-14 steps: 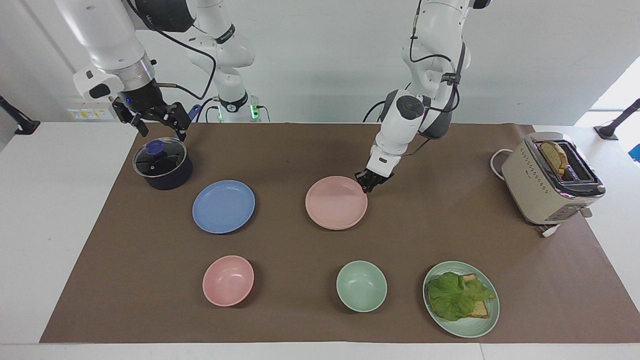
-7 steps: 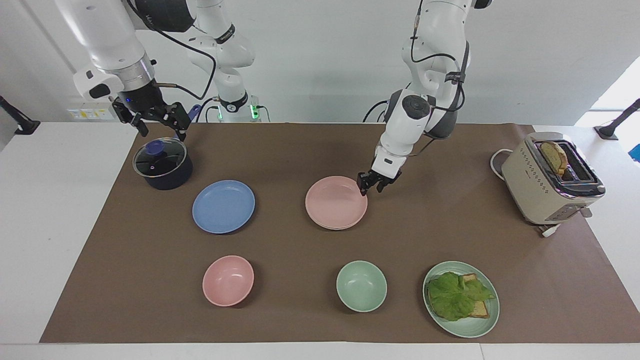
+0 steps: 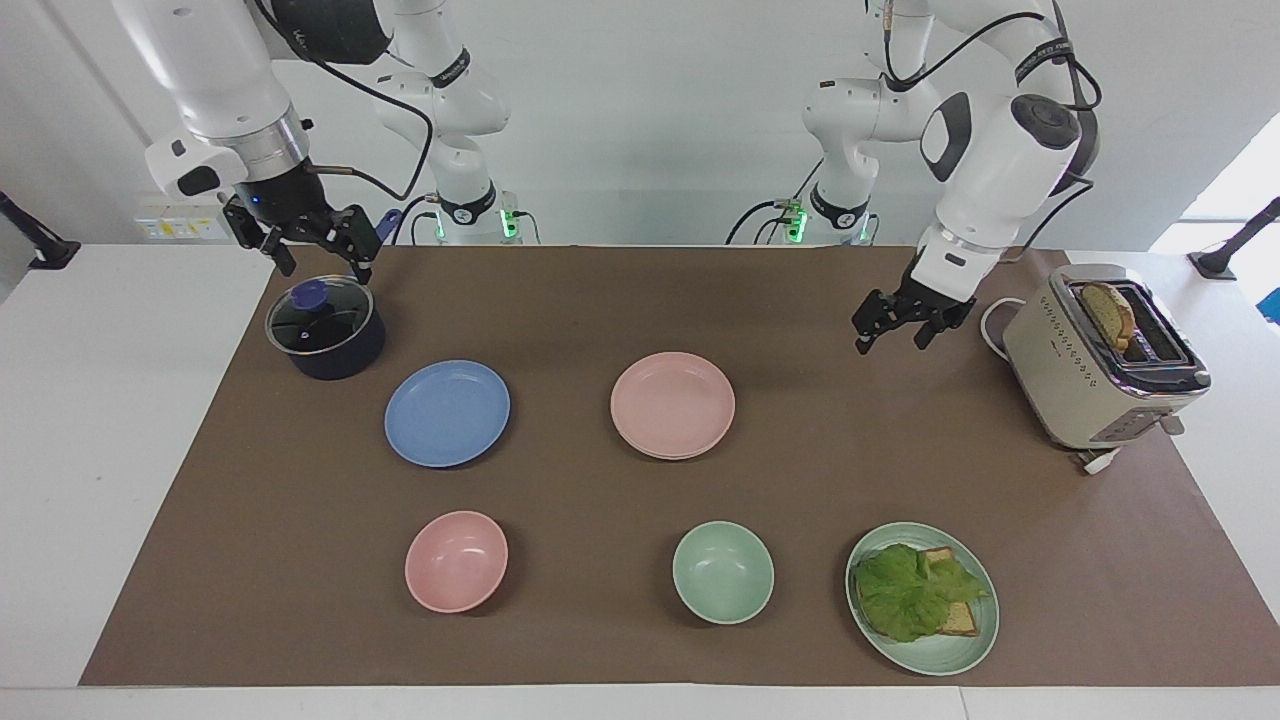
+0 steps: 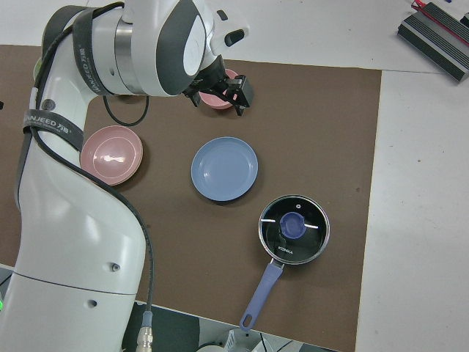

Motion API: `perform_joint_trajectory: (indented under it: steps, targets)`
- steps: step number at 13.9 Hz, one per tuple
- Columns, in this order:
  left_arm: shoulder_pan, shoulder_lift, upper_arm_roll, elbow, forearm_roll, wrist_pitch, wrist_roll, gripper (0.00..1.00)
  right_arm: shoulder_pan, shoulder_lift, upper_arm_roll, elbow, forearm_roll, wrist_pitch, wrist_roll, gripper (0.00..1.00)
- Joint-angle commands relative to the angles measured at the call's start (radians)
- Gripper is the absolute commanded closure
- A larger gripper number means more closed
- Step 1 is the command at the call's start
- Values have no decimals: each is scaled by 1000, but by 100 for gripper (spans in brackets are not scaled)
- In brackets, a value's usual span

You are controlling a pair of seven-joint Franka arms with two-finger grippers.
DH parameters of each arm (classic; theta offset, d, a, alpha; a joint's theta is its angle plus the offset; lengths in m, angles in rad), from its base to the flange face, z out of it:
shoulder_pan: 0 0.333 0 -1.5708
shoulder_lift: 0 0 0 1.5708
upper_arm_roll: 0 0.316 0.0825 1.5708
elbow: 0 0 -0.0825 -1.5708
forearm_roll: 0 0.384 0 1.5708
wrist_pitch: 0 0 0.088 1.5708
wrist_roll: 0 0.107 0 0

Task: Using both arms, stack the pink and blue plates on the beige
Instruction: 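Withdraw the left gripper to rest while the right gripper starts reaching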

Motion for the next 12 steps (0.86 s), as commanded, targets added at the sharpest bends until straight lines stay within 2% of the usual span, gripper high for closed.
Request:
perform_joint_trajectory:
  steps: [1,4,6,9,12]
  targets:
    - [42,12,-12,146,67,-164,94,0,-7,11,5,7,5,25,-20,0]
    - [65,8,-10,256,94,-281,103,0,-7,2,3,-19,8,68,-21,0]
    - [69,3,-10,267,107,-334,96,0,-8,4,1,-45,8,85,-23,0]
    - [80,-1,-7,273,106,-358,101,0,-28,4,-2,-145,8,173,-40,0]
    - [81,-12,16,322,109,-421,115,0,-30,8,-2,-258,10,278,-73,0]
